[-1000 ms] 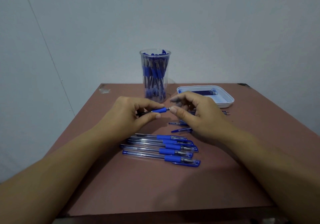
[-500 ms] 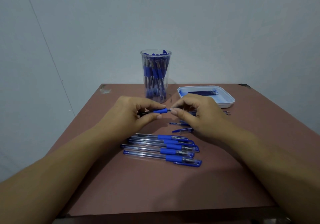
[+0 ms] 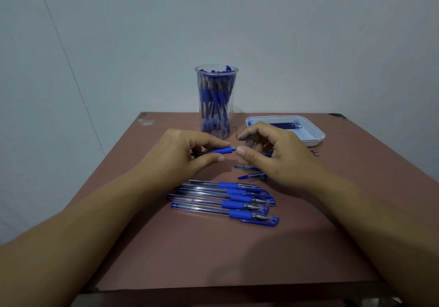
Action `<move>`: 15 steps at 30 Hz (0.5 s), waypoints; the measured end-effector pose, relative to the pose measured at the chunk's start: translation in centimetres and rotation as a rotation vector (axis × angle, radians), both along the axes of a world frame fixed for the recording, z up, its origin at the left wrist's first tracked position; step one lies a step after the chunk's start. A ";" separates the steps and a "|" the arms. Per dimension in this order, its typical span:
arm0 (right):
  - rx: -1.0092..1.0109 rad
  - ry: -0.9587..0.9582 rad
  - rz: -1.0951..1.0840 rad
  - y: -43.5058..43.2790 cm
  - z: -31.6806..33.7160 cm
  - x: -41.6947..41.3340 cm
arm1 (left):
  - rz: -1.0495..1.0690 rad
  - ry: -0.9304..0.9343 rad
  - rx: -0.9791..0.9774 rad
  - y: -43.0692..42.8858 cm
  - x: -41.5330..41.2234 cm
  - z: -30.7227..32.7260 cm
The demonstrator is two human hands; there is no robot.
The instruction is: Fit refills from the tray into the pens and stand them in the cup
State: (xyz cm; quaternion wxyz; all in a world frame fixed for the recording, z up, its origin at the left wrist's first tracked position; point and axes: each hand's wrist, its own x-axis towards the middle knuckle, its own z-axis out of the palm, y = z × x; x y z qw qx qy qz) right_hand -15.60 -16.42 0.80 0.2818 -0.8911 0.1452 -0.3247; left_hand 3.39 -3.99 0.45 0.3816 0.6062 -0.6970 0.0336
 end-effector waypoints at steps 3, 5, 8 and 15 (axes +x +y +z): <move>-0.041 0.029 -0.011 -0.2 -0.1 0.1 | 0.007 0.006 0.005 0.0 -0.1 0.0; -0.051 0.032 -0.014 -0.1 0.0 0.1 | 0.008 0.006 0.013 0.0 0.0 0.0; -0.007 0.020 -0.007 0.0 0.0 0.0 | 0.007 0.017 0.017 0.0 0.1 0.0; 0.012 0.033 -0.022 0.1 0.1 0.2 | 0.013 0.014 0.022 0.0 0.0 0.1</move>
